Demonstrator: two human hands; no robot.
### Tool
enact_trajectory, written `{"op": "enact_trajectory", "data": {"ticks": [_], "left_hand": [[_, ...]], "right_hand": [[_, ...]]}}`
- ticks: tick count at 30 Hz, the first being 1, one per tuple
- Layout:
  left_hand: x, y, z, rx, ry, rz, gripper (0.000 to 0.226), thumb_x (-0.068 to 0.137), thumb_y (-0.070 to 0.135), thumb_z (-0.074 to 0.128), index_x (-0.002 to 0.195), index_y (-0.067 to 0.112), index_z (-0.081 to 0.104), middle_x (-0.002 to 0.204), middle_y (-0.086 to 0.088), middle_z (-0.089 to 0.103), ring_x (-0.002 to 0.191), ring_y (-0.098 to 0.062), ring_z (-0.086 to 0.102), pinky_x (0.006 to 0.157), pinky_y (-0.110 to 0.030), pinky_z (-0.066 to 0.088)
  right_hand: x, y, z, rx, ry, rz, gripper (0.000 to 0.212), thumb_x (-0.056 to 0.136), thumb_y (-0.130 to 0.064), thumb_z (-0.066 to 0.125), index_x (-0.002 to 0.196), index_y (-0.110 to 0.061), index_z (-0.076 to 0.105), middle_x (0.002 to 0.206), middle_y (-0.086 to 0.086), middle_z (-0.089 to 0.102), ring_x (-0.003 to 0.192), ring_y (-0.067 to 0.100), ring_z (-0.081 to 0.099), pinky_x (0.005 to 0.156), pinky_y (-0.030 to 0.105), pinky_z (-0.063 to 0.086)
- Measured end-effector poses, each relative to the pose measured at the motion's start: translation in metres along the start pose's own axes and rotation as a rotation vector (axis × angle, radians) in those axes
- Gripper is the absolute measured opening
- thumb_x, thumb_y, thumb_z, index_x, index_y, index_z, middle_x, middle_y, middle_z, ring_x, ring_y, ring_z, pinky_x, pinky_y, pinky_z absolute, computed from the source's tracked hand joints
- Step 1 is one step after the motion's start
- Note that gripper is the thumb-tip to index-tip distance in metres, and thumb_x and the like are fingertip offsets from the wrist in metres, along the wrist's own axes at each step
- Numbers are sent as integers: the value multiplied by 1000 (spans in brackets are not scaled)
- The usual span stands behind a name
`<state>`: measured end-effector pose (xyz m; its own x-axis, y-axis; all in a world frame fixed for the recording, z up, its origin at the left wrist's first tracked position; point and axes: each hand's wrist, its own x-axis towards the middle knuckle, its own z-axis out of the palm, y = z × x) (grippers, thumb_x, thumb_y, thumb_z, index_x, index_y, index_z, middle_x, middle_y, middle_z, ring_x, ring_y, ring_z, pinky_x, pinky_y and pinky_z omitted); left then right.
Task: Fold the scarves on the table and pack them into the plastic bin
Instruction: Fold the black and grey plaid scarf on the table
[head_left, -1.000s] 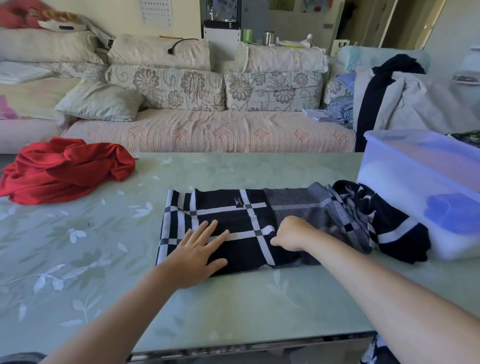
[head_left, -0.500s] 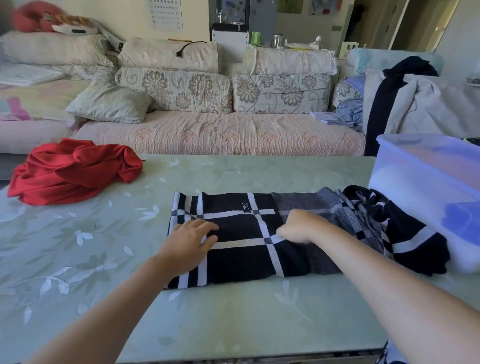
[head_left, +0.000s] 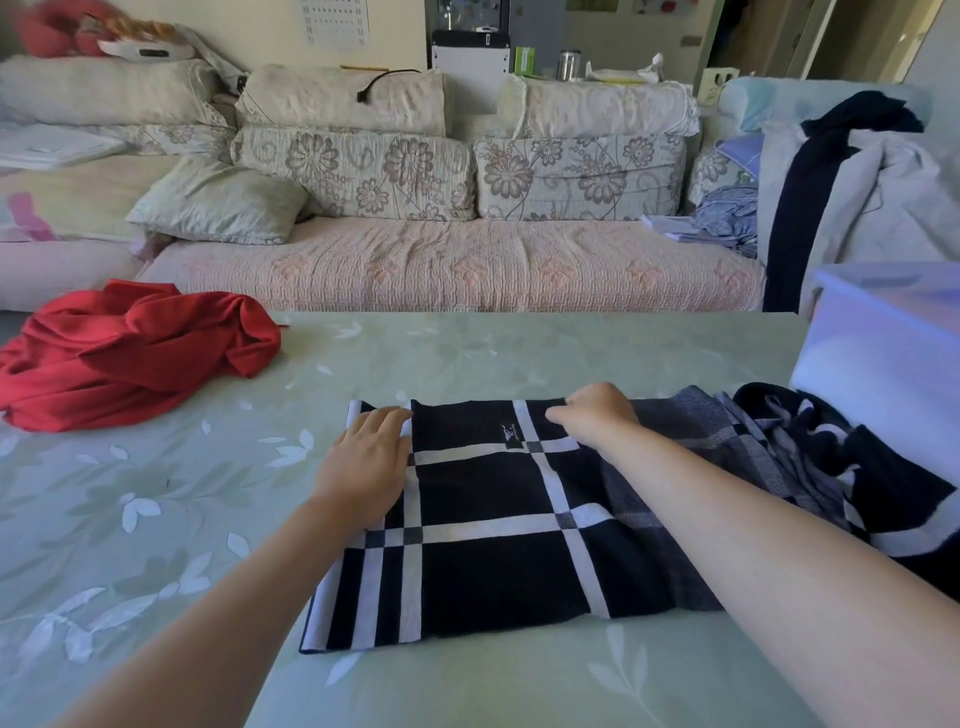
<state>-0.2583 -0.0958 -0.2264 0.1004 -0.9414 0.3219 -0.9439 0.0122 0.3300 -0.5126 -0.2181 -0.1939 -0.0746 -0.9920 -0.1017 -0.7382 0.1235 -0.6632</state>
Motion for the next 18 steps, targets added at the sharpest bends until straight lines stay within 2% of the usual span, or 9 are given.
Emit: {"op": "enact_trajectory", "data": {"ticks": [2,4,6,8,11,14,18], "left_hand": [[4,-4,3,-16,-1,-11,38,104,29,34,138,17,47,140,1,49,133,-20,38,106,-35,34],[8,-11,6,-8,-61,-67,46,103,37,32,145,18,39,150,1,40,142,-19,29,114,-36,28],[9,-16,10,48,-206,-120,61,100,52,30,154,25,23,162,3,18,150,-16,7,122,-37,12],[10,-17,11,115,-342,-149,73,94,67,26,156,35,7,164,5,-1,150,-14,-11,122,-39,-2],[14,-14,10,240,-428,-165,83,85,81,19,154,41,-6,163,3,-14,149,-20,-20,120,-48,-8],[16,-14,9,290,-436,-181,88,82,85,15,154,40,-8,163,1,-15,149,-22,-19,120,-51,-7],[14,-9,7,398,-384,-148,82,89,75,11,157,30,-1,164,-4,-7,150,-24,-15,118,-51,-13]], "right_hand": [[8,-2,3,158,65,-33,28,83,-24,69,60,-18,54,57,-5,53,58,17,53,49,24,34],[14,2,0,186,156,-54,9,89,-24,67,83,-17,69,82,-2,66,83,22,65,59,23,41],[20,13,-5,73,233,-59,15,93,-22,65,102,-12,68,104,2,69,101,25,65,75,26,46],[24,26,-7,-25,240,-58,17,92,-19,65,100,-4,67,109,9,71,102,30,66,79,32,52],[24,34,-5,-33,194,-96,21,95,-21,63,114,-12,62,116,6,67,105,27,63,81,31,47],[18,28,-7,-28,99,-107,40,96,-24,57,134,-14,49,112,4,65,98,23,57,77,28,40],[0,29,-15,-33,-7,-82,52,93,-19,56,142,-16,37,109,1,60,93,20,53,73,30,39]]}}
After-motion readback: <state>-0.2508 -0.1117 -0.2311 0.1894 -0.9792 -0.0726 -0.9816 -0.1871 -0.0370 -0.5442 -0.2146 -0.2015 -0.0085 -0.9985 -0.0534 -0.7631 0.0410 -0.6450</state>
